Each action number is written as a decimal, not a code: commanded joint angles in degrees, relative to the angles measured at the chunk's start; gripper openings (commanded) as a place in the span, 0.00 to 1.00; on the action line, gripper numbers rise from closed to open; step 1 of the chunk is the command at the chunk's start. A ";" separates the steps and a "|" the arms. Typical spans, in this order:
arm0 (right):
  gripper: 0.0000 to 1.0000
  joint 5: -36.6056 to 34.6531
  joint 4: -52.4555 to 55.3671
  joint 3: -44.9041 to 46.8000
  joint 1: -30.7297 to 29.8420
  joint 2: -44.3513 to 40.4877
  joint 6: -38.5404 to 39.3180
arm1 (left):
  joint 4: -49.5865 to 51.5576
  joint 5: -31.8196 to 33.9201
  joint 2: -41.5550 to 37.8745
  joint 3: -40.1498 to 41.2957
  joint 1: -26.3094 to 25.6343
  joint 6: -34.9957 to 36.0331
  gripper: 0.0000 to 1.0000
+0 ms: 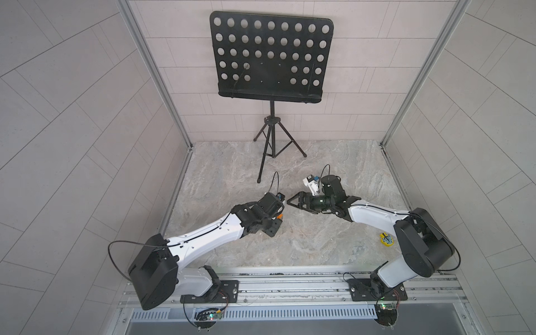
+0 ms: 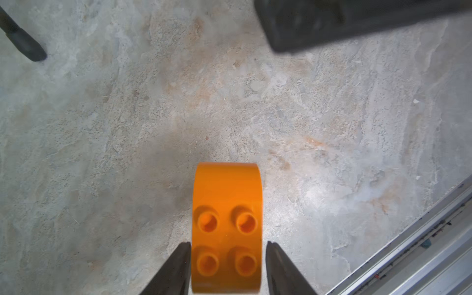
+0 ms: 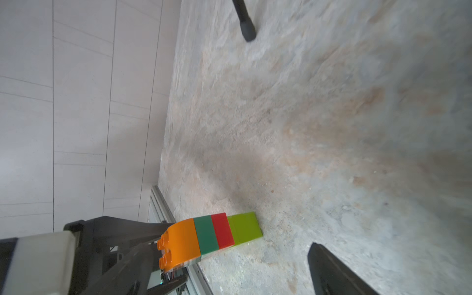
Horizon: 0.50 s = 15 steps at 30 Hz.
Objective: Assemble an ice cream with lego
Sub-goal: Assemble the lego brick with the lego brick.
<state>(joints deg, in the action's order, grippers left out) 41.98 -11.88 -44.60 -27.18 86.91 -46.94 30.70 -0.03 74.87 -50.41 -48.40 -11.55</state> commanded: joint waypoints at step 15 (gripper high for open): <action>0.66 -22.05 -29.47 25.73 -16.81 -11.15 21.33 | 3.18 -0.15 -17.67 -2.53 2.85 1.37 0.75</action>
<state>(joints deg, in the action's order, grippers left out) 27.68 -32.34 -19.79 -40.21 75.35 -33.63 32.01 -1.58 60.18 -50.98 -46.46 -11.09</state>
